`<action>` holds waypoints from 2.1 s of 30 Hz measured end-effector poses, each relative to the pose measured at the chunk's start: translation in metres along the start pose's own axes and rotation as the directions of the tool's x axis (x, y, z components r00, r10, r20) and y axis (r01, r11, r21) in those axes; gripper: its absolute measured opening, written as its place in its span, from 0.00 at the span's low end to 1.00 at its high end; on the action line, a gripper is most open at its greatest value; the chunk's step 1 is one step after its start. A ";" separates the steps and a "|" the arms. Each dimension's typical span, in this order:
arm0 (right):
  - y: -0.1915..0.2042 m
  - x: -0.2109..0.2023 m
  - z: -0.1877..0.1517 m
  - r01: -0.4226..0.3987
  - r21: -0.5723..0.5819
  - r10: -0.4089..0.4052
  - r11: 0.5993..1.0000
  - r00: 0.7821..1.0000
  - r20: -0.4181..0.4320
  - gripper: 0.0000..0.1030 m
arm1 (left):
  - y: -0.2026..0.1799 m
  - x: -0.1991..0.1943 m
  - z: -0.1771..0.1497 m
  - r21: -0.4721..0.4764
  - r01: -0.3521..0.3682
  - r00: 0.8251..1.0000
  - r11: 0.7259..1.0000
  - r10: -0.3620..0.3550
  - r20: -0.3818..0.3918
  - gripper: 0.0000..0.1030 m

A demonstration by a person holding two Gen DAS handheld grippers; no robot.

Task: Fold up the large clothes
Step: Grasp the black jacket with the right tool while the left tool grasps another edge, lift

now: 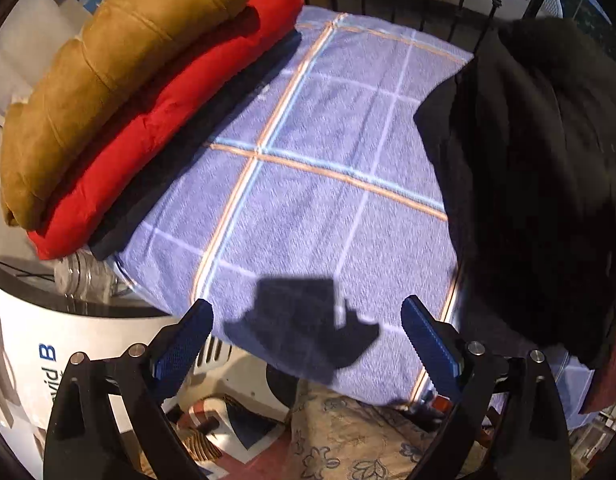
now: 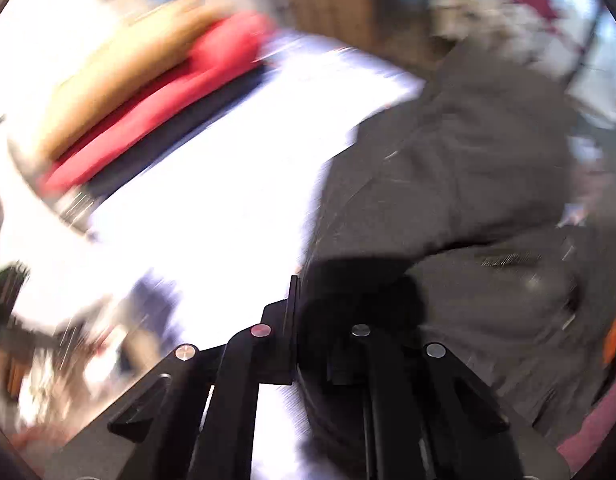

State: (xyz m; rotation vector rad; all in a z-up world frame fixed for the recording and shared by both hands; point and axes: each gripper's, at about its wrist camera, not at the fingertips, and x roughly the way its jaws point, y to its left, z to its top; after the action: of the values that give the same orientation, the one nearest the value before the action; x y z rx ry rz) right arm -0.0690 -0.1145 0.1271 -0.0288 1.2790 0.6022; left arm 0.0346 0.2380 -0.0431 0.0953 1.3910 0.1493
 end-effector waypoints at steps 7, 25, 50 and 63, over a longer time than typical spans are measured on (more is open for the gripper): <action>0.071 0.079 -0.115 -0.066 -0.195 -0.004 0.979 0.942 -0.336 0.37 | -0.020 -0.050 0.075 0.053 0.167 0.975 0.985 -0.173 0.137 0.94; -0.027 -0.151 -0.024 -0.002 0.167 -0.024 0.986 0.988 0.154 0.83 | -0.125 0.093 0.037 0.255 0.267 0.960 0.929 -0.234 -0.152 0.07; -0.053 0.171 0.135 0.294 -0.250 -0.369 0.923 0.861 -0.349 0.87 | -0.019 0.054 -0.100 0.245 0.441 0.897 0.863 -0.411 -0.166 0.05; -0.056 0.198 0.087 0.047 0.146 0.034 0.988 0.861 -0.508 0.35 | -0.020 0.062 -0.101 0.319 0.474 0.880 0.821 -0.430 -0.202 0.05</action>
State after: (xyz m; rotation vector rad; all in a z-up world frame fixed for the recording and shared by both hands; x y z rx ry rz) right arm 0.0640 -0.0515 -0.0416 -0.0688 1.8407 0.5031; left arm -0.0534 0.2265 -0.1240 0.0561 1.5128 -0.5127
